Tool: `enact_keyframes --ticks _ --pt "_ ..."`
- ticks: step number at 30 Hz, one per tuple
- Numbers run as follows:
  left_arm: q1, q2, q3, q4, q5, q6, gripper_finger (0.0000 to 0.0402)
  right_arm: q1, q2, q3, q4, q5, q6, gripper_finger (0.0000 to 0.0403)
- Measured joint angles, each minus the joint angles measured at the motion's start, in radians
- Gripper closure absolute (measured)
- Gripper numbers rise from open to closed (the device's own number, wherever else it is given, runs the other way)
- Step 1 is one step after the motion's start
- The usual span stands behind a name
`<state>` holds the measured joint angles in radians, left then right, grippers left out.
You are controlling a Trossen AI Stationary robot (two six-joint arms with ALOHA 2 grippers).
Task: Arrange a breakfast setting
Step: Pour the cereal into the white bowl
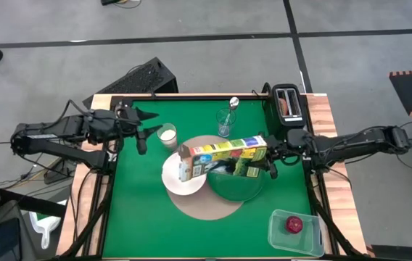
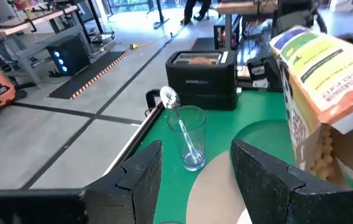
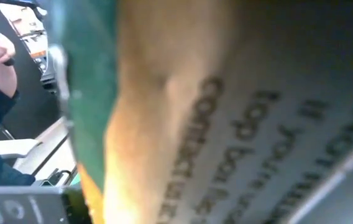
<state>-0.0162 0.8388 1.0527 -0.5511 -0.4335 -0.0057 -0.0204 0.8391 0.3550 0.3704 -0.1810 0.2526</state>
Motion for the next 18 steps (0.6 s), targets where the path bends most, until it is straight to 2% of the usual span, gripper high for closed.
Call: enact_keyframes --ticks 18 --pt "0.000 -0.001 0.000 0.003 0.000 0.009 0.0221 -0.002 0.000 0.071 -0.157 0.005 0.003 0.0155"
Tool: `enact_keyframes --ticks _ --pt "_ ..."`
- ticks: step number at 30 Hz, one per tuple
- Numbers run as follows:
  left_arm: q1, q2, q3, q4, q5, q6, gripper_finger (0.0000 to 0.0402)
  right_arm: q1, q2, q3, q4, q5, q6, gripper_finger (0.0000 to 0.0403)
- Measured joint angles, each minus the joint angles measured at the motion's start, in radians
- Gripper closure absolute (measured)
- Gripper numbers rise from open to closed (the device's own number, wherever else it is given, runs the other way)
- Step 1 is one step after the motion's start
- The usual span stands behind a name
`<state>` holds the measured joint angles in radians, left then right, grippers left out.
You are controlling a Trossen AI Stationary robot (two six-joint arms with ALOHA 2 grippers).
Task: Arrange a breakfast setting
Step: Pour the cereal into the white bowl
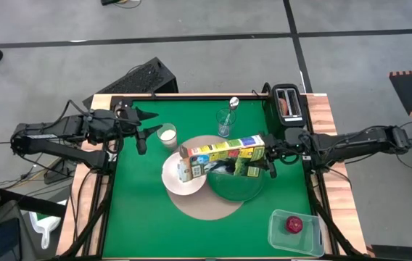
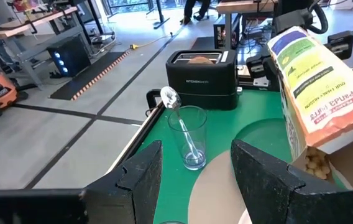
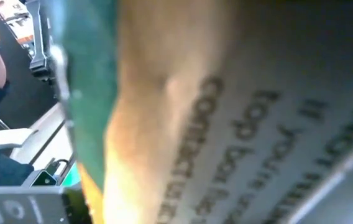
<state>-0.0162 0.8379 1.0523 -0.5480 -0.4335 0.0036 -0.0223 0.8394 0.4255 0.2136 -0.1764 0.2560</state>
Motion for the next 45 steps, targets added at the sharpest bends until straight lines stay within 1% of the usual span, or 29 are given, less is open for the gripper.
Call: enact_keyframes --ticks 22,29,34,40,45 --pt "0.000 0.000 0.000 0.000 0.000 0.011 0.0221 -0.013 0.000 0.002 0.003 -0.001 0.001 0.0159" --pt "0.000 0.000 0.000 0.001 0.000 0.022 0.0221 -0.013 0.002 0.061 -0.077 0.013 -0.003 0.0159" --pt "0.000 0.000 0.001 0.000 0.000 0.022 0.0221 -0.011 0.052 0.086 -0.098 0.008 -0.018 0.0159" --pt "0.000 0.000 0.001 -0.002 0.000 0.023 0.0221 -0.011 0.131 0.112 -0.080 -0.005 -0.024 0.0159" --pt "0.000 0.000 0.001 -0.002 0.000 0.023 0.0221 -0.011 0.150 0.143 -0.101 -0.026 -0.038 0.0159"
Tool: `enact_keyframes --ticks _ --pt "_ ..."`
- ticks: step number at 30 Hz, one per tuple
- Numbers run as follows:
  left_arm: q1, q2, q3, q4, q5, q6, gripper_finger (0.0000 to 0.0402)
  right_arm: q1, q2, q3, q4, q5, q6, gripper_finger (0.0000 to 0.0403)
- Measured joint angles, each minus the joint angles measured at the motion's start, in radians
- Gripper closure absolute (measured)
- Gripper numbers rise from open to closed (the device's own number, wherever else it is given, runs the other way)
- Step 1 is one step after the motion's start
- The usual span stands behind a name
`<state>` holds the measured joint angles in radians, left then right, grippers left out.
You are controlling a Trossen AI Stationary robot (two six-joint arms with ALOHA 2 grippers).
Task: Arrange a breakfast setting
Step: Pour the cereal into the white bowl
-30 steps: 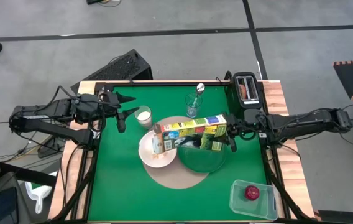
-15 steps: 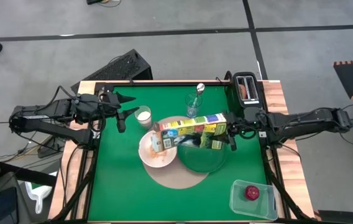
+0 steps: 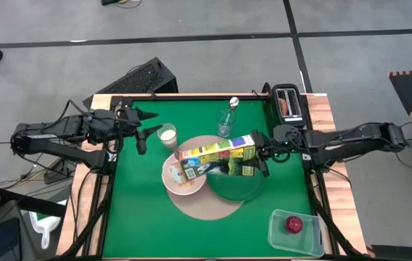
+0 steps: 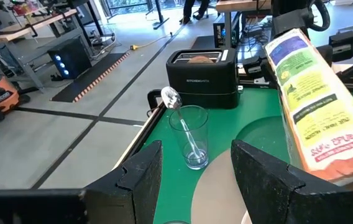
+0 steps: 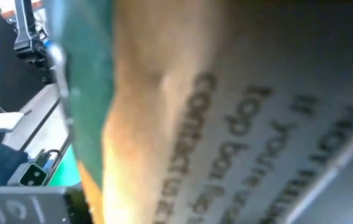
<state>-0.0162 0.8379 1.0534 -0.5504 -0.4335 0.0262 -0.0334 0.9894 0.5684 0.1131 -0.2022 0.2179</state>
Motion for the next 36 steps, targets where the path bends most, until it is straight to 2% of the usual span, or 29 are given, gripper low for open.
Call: enact_keyframes --ticks 20,32,36 --pt "0.000 0.000 0.000 -0.001 0.000 0.007 0.0221 0.000 -0.001 0.091 -0.140 -0.006 -0.025 0.0162" --pt "0.000 -0.001 -0.008 0.001 0.009 -0.010 0.0221 0.000 -0.001 0.089 -0.134 -0.013 -0.041 0.0163" --pt "0.000 -0.003 -0.036 0.007 0.009 -0.017 0.0221 -0.002 -0.023 0.042 -0.044 -0.046 -0.043 0.0163"
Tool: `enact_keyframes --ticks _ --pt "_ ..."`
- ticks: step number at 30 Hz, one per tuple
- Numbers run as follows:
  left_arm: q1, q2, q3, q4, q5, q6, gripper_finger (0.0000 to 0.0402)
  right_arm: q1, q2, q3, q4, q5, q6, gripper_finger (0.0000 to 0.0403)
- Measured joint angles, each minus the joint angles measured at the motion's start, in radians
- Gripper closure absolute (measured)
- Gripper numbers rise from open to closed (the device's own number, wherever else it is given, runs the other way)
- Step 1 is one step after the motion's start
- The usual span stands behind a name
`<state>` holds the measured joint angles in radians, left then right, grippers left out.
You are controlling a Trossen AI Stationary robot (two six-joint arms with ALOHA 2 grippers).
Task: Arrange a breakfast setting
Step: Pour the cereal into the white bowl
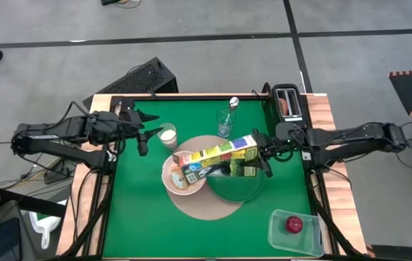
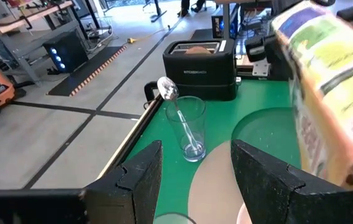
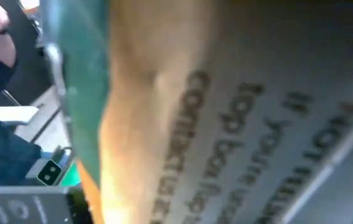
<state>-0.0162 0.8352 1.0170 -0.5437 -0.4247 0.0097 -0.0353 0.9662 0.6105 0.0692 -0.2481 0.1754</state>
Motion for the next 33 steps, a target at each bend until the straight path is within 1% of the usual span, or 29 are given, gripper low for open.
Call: enact_keyframes --ticks 3,7,13,23,29,33 --pt "0.000 -0.007 -0.027 0.041 0.001 -0.002 0.0221 -0.002 -0.020 -0.033 0.010 0.001 0.009 0.0163" --pt "0.000 -0.023 -0.057 0.092 0.010 -0.003 0.0221 -0.002 -0.033 -0.092 0.127 0.003 0.026 0.0164" --pt "0.000 -0.025 -0.059 0.102 0.011 -0.003 0.0221 -0.011 -0.027 -0.174 0.255 0.003 0.043 0.0164" --pt "0.000 -0.025 -0.060 0.148 0.028 0.011 0.0221 -0.013 -0.026 -0.349 0.591 0.007 0.094 0.0164" --pt "0.000 -0.024 -0.060 0.173 0.029 0.016 0.0221 -0.013 -0.016 -0.445 0.825 0.013 0.114 0.0164" --pt "0.000 -0.024 -0.060 0.180 0.029 0.016 0.0221 -0.013 -0.016 -0.464 0.848 0.013 0.123 0.0164"
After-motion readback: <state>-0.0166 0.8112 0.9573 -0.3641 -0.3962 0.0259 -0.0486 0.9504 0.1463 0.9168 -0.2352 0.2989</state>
